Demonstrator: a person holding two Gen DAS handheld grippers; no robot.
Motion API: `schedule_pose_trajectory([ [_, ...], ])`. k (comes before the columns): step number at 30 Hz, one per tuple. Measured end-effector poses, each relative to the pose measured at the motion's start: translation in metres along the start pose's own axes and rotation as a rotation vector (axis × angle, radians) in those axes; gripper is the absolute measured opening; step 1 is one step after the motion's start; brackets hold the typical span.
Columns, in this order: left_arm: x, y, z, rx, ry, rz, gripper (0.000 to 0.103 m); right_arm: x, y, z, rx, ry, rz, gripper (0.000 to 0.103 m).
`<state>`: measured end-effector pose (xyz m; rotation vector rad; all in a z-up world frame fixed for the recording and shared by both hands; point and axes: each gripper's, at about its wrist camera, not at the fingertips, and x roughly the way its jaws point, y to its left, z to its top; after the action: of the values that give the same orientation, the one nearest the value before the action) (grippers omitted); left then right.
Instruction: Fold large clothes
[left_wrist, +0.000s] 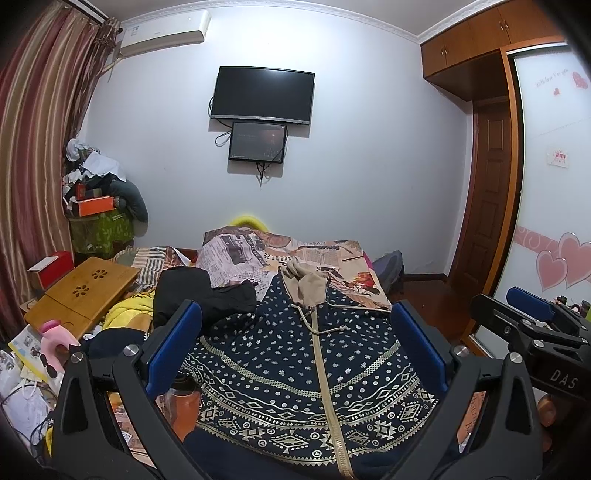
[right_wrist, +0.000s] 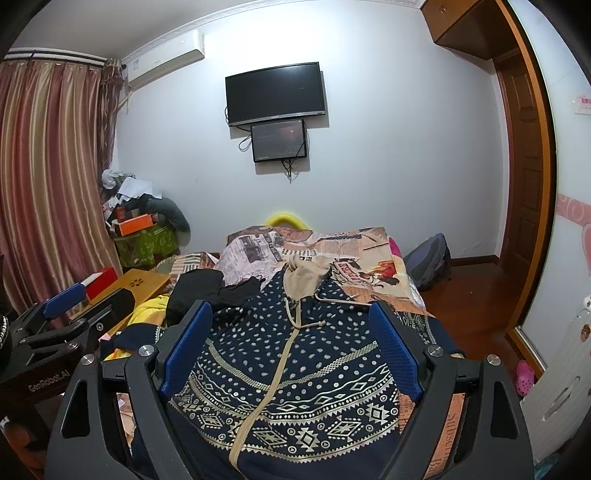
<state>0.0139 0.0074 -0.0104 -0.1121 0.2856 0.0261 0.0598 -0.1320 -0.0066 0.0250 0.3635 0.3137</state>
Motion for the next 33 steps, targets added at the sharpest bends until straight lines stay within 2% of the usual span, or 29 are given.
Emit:
schedule_pose_trajectory([
  [33, 0.003, 0.0017, -0.0023, 0.0, 0.01, -0.003, 0.103, 0.0012, -0.0033, 0.002, 0.01, 0.013, 0.003, 0.085],
])
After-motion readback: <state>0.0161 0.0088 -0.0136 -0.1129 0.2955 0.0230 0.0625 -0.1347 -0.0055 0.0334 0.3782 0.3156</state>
